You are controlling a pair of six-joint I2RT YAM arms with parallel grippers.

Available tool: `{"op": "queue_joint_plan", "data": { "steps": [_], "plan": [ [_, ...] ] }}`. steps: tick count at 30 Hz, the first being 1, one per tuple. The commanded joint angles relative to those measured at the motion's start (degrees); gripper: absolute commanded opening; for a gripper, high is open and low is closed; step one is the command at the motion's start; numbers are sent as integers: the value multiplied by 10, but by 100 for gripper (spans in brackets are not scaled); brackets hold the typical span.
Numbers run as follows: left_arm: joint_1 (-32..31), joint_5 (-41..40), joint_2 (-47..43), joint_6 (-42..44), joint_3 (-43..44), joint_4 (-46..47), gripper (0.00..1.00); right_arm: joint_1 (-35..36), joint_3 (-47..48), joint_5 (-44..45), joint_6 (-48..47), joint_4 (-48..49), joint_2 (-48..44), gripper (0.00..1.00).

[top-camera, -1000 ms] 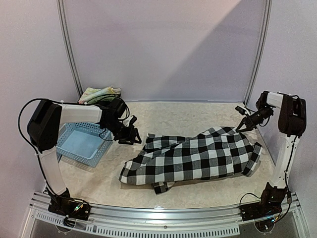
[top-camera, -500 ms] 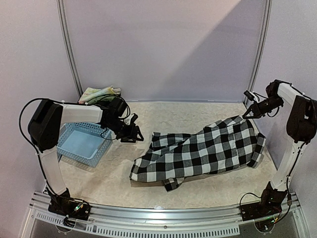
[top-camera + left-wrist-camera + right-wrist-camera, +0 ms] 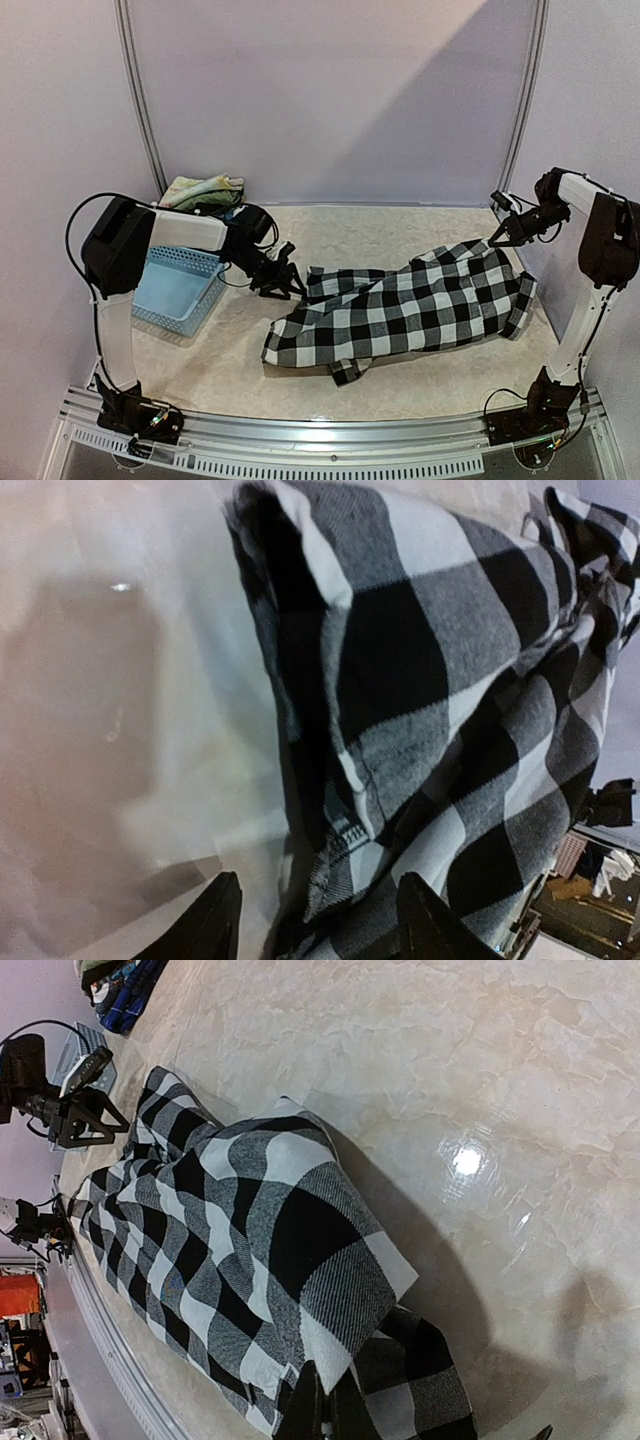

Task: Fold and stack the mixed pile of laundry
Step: Flatten out the crumpled shirt at the center of the board.

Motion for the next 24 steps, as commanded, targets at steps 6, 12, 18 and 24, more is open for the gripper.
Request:
{"op": "queue_joint_plan", "data": {
  "steps": [6,12,18,24],
  "plan": [
    [-21,92,-31,42,-16,-98,55,1,-14,-13,-2,3,-20,0],
    [-51,116,14,65,41,-143,47,2,-12,-30,9,6,-22,0],
    [-36,50,1,86,118,-150,7,6,55,-31,22,-11,-13,0],
    [19,-36,-63,74,201,-106,0,6,245,-45,81,-2,21,0]
  ]
}}
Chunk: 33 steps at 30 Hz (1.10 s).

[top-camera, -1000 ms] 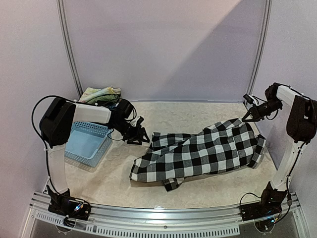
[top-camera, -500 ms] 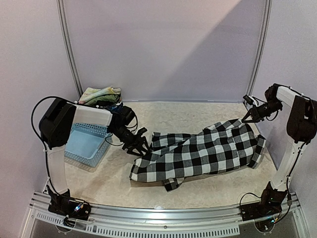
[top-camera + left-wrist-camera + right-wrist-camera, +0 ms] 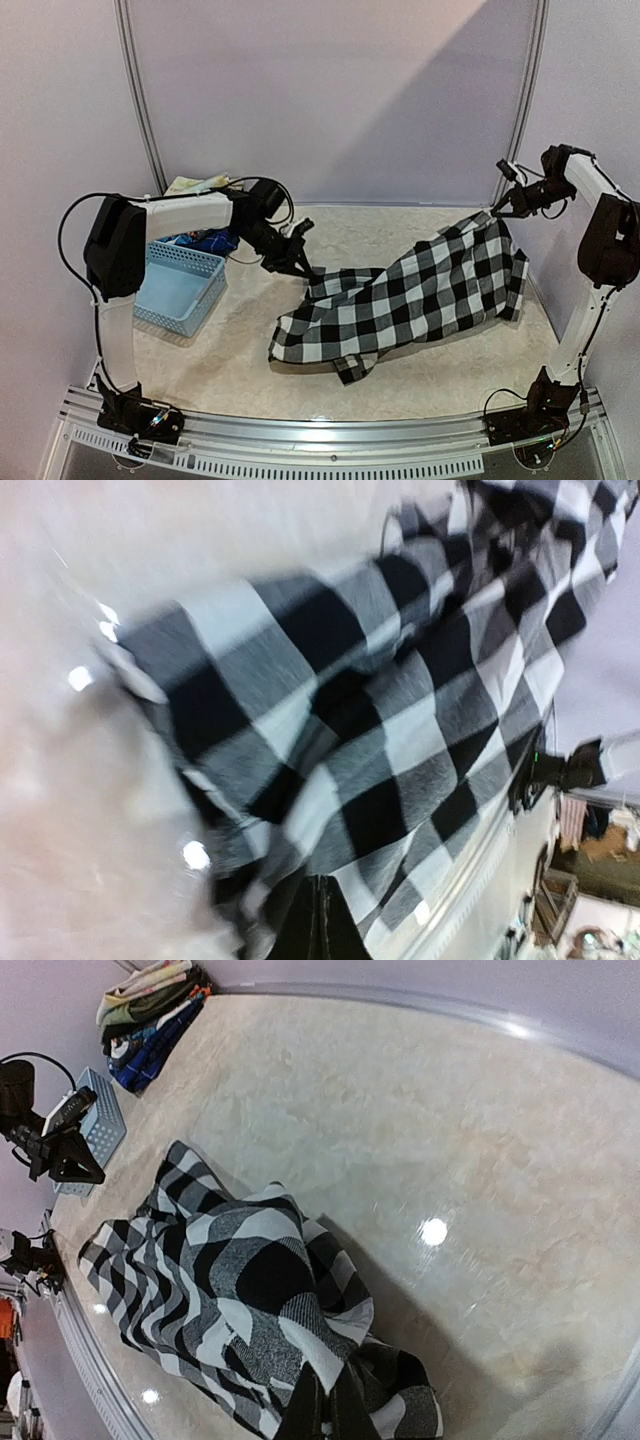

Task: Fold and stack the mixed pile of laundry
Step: Flatten out the crumpled shirt at the center of the board.

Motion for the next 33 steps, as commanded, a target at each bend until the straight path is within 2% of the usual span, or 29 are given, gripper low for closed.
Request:
{"op": "queue_joint_plan", "data": {
  "steps": [1,4,7,8,10,11,12,15,18,21,25,33],
  "plan": [
    [50,-79,-73,3,65,32,0,1,153,-26,59,7,34,0],
    [62,-92,-124,8,80,42,0,1,226,-39,90,13,44,0],
    [62,-98,-159,2,52,51,0,1,224,-92,86,17,7,0],
    [58,-96,-164,-3,34,55,7,2,212,-116,72,-1,-7,0],
    [47,-103,-166,-12,-3,64,27,1,174,-153,5,-60,-44,0],
    [39,-107,-163,-19,-25,76,33,1,150,-159,-54,-101,-74,0],
    [29,-108,-157,-29,-45,95,38,1,123,-155,-133,-138,-93,0],
    [-4,-105,-127,-62,-77,151,46,1,-2,-117,-245,-173,-186,0],
    [-36,-100,-58,-75,-45,173,50,1,-122,-70,-280,-134,-288,0],
    [-52,-87,33,-83,32,154,52,1,-184,-28,-269,-103,-348,0],
    [-63,-75,129,-91,129,105,54,1,-192,-11,-268,-117,-350,0],
    [-71,-90,204,-117,158,158,60,1,-189,-41,-263,-121,-318,0]
  ]
}}
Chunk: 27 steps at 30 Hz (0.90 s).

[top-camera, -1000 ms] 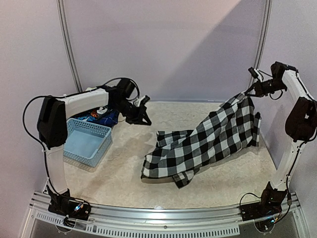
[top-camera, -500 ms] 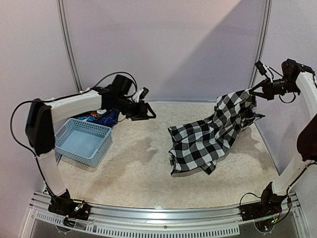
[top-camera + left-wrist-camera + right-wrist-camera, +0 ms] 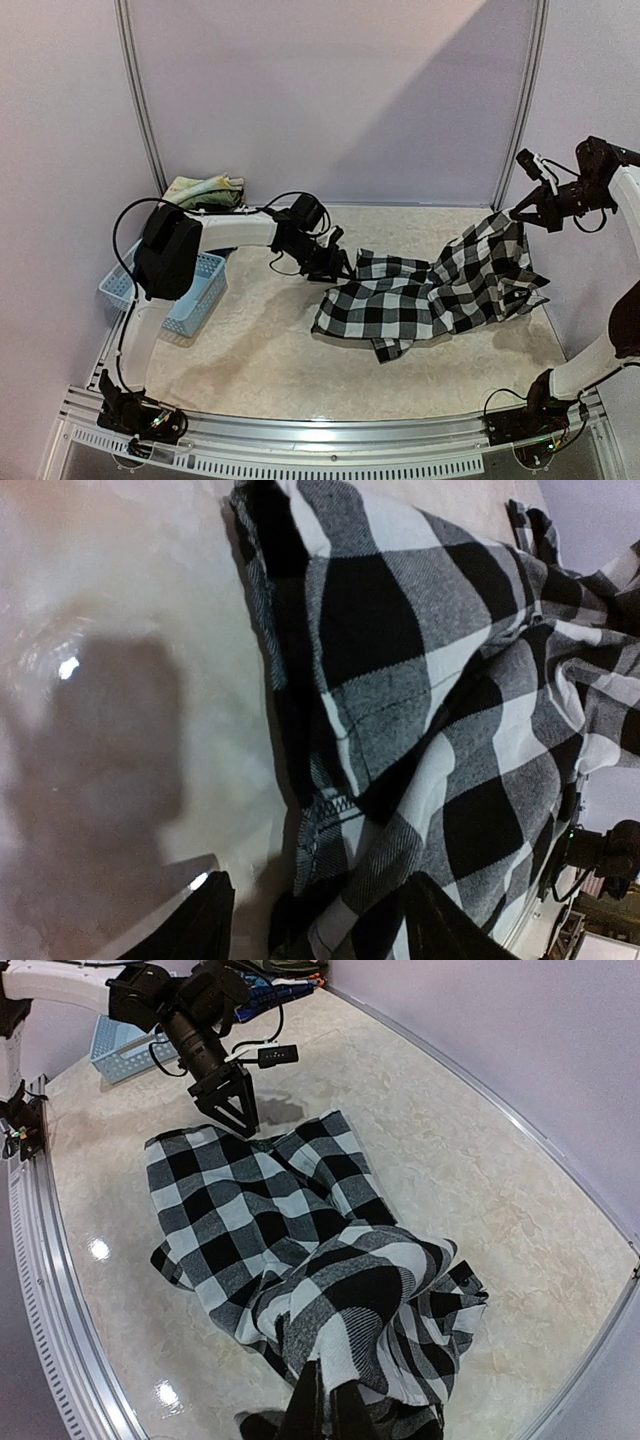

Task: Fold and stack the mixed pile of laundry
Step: Flatten out the crumpled shirt at the center of the board.

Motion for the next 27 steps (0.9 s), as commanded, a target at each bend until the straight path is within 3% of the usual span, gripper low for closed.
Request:
{"op": "queue_joint_plan", "data": {
  "steps": [1,5,7,10,15,18,21,27],
  "plan": [
    [-5,-8,48,-21,48,28,60,0,-5,-26,-15,-75,14,0],
    [-5,-14,105,-25,131,32,59,0,-9,-38,-9,-71,26,0],
    [-5,-2,138,-33,180,28,53,0,-13,-41,-5,-65,29,0],
    [-4,16,173,-44,229,27,37,0,-20,-44,4,-49,31,0],
    [9,32,160,-60,224,70,1,0,-22,-45,46,-2,52,0],
    [27,24,111,-51,196,80,0,0,4,-45,66,8,71,0],
    [65,8,16,-49,113,120,0,0,40,-30,92,30,84,0],
    [128,-11,-166,-20,23,127,0,0,69,-1,173,144,48,0]
  ]
}}
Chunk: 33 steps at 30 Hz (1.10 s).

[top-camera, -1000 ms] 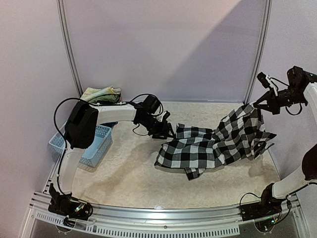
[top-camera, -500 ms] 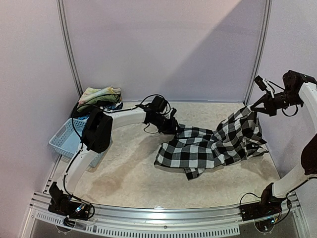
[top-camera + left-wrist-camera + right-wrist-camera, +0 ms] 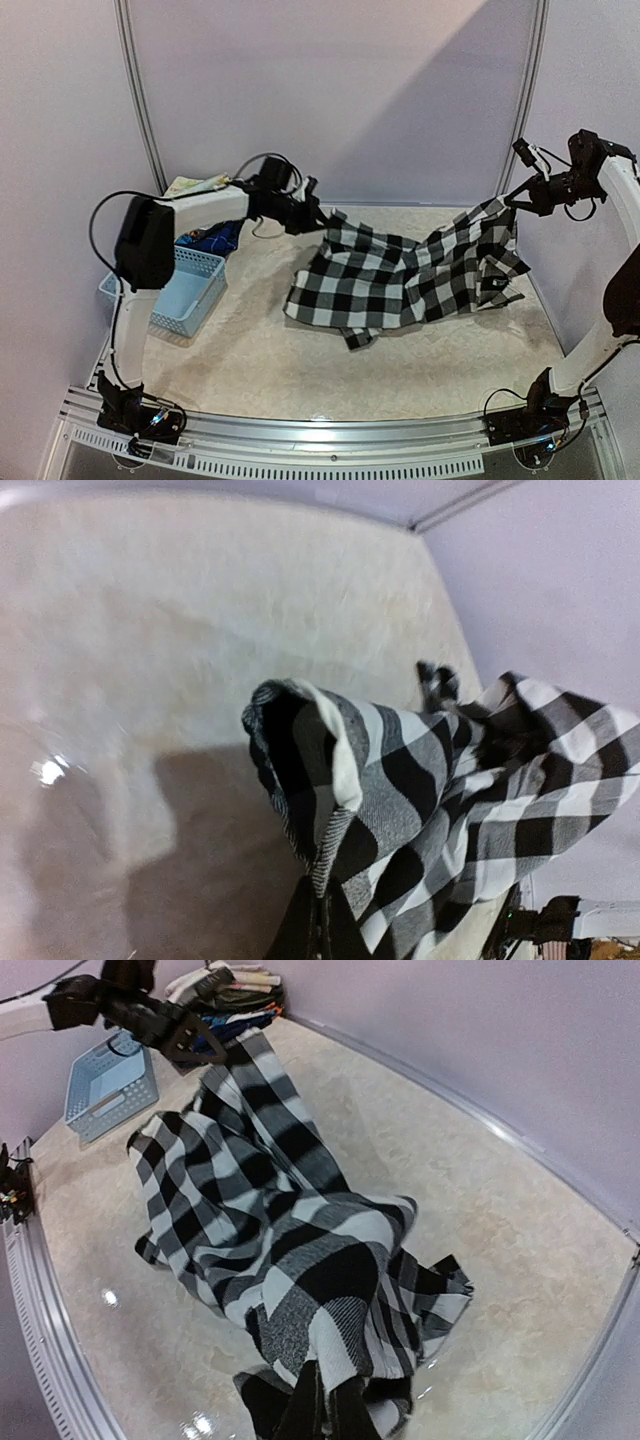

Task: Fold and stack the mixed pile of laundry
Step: Flatten out the crumpled shirt at the center of the board.

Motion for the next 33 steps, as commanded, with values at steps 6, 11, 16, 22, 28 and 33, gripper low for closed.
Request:
{"op": "queue_joint_plan", "data": {
  "steps": [6,11,16,22,28,33],
  "plan": [
    [77,-55,-272,64,-93,28,0,0,-26,27,125,186,-96,0],
    [84,-87,-365,79,-162,42,0,-1,-107,68,157,272,-171,0],
    [83,-81,-418,52,-230,55,0,-6,-151,86,161,281,-198,0],
    [82,-98,-428,51,-277,44,0,-6,-194,59,163,288,-216,0],
    [85,-109,-338,83,-184,4,0,-6,-196,26,163,288,-215,0],
    [93,-158,-163,124,-24,-85,15,-7,-207,36,179,309,-168,0]
  ]
}}
